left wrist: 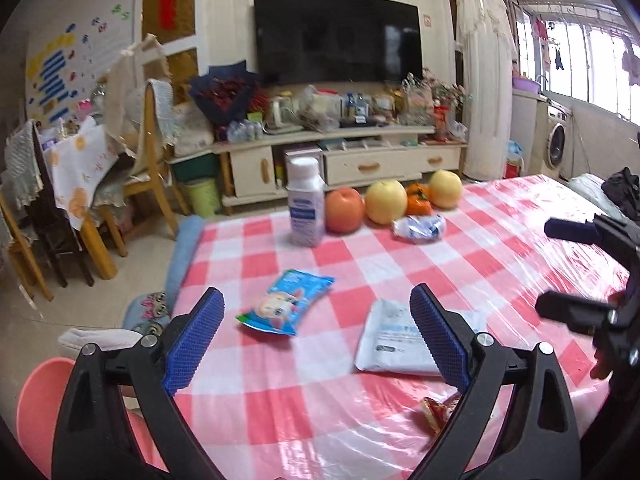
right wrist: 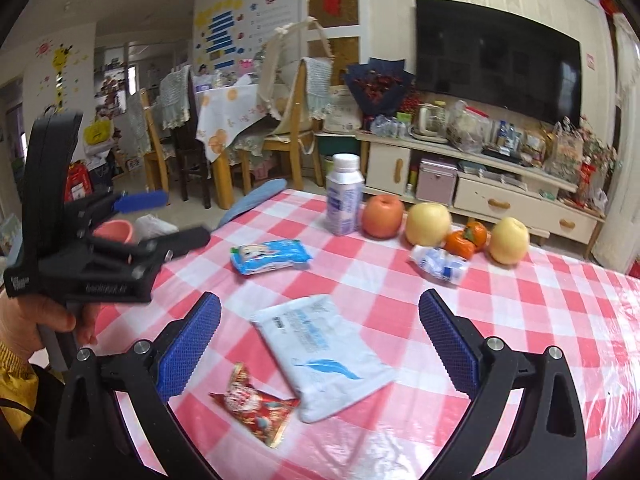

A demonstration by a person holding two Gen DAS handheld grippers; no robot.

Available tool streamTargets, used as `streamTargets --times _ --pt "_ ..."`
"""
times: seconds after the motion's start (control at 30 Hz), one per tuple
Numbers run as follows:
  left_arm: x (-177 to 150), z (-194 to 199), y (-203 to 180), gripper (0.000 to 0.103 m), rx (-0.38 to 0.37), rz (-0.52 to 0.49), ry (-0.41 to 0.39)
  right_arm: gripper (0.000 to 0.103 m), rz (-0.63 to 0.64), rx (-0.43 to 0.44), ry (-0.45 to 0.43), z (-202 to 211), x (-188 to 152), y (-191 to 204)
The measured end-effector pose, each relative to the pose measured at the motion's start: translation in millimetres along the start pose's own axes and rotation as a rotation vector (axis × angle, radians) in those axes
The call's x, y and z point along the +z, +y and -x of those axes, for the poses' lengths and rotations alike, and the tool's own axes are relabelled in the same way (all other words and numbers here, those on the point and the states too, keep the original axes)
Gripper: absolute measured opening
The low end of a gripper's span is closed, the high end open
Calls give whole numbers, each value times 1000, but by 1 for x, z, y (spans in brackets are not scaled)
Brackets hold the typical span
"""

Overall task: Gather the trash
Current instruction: 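Move the left tool to the blue cartoon snack packet while the right tool approaches the white yogurt bottle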

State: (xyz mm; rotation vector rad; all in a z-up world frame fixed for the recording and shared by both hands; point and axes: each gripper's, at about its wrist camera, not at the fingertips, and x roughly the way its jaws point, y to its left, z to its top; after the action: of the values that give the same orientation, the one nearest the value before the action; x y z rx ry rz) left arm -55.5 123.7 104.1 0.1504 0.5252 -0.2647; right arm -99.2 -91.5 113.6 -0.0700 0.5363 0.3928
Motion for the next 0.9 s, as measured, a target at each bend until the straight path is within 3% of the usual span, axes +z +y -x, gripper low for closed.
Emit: streamTargets --times 0.1,0.27,0.5,0.63,0.83,0.9 --pt "-4 -11 -8 95 -33 -5 50 98 -16 -8 20 2 -1 -16" --pt "-14 -28 -23 95 -152 1 182 98 -58 -31 42 5 -2 -44" --pt "-30 -43 -52 95 -253 -36 273 98 -107 -77 36 10 0 -80" --pt "-27 -52 -47 95 -202 -43 278 98 -141 -98 42 7 0 -100" --pt "-9 -85 2 94 -64 34 276 98 -138 -104 64 -10 2 -111" --pt "-6 -94 14 94 -57 59 274 98 -125 -115 72 -20 3 -113"
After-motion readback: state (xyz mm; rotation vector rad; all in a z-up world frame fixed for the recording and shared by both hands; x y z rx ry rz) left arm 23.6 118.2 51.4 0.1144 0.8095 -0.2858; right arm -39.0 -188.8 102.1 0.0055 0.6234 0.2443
